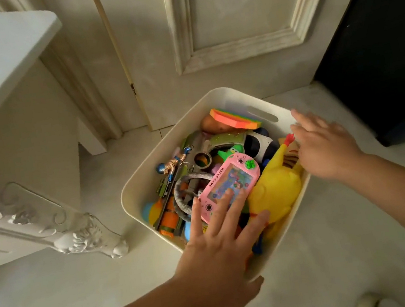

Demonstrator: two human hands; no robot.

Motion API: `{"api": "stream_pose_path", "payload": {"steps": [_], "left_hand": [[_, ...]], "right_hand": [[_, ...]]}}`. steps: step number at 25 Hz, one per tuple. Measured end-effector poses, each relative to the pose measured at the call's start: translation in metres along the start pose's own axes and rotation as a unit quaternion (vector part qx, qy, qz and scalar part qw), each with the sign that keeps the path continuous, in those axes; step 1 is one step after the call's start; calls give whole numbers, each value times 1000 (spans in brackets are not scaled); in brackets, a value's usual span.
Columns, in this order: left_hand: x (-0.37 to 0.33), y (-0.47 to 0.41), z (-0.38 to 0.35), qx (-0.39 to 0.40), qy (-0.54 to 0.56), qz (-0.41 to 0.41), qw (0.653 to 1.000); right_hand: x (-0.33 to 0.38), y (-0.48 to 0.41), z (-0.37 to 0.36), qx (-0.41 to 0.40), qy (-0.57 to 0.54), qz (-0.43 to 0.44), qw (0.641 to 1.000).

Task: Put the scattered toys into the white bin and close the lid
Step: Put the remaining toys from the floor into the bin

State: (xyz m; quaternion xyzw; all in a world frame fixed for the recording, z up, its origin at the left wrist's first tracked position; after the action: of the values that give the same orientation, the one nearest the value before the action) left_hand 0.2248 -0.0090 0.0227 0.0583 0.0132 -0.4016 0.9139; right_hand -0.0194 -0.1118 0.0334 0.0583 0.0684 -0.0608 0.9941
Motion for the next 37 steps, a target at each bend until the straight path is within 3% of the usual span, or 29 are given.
{"api": "stream_pose_path", "payload": {"steps": [4, 8, 11, 13, 14, 16, 17, 19, 22, 26, 33, 37], "left_hand": [[34, 5, 1, -17, -16, -34, 999], [78, 7, 11, 11, 25, 3, 1000], [99, 2, 25, 113, 117, 62, 985], [103, -11, 38, 109, 251, 124, 954], [100, -19, 40, 59, 280, 143, 947], [89, -37, 32, -43, 211, 155, 964], [82, -45, 22, -61, 167, 157, 971], [77, -55, 3, -67, 92, 157, 981], [85, -53, 0, -106, 11, 162, 981], [89, -41, -3, -118, 12, 173, 978], [89, -43, 12, -78, 147, 193, 967], [94, -32, 42, -121, 210, 193, 951]], "right_hand": [[-2, 36, 7, 67, 97, -18, 993], [20, 78, 11, 208, 276, 0, 938], [37, 93, 30, 261, 287, 26, 921], [37, 81, 47, 208, 227, 55, 950], [33, 70, 57, 123, 174, 39, 976], [22, 48, 61, -65, 4, -32, 997], [23, 36, 51, -109, -93, -40, 989], [30, 19, 18, -79, -187, 7, 979], [22, 18, -22, -63, -164, 47, 983], [15, 39, -31, -83, -114, 54, 989], [22, 31, -28, 15, -144, 31, 989], [26, 21, 26, -33, -133, 2, 991]]}}
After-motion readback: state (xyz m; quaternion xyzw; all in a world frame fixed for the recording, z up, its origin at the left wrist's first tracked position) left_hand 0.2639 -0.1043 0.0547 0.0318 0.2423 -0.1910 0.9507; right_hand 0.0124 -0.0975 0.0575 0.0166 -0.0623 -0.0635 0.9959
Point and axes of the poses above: each hand's wrist, its own y-axis away from the middle knuckle, its own z-axis out of the back of the hand, x = y × z, the point moved 4 cm from there along -y, towards the middle knuckle, and after that the axes turned 5 degrees about -x, right-handed, at the moved point
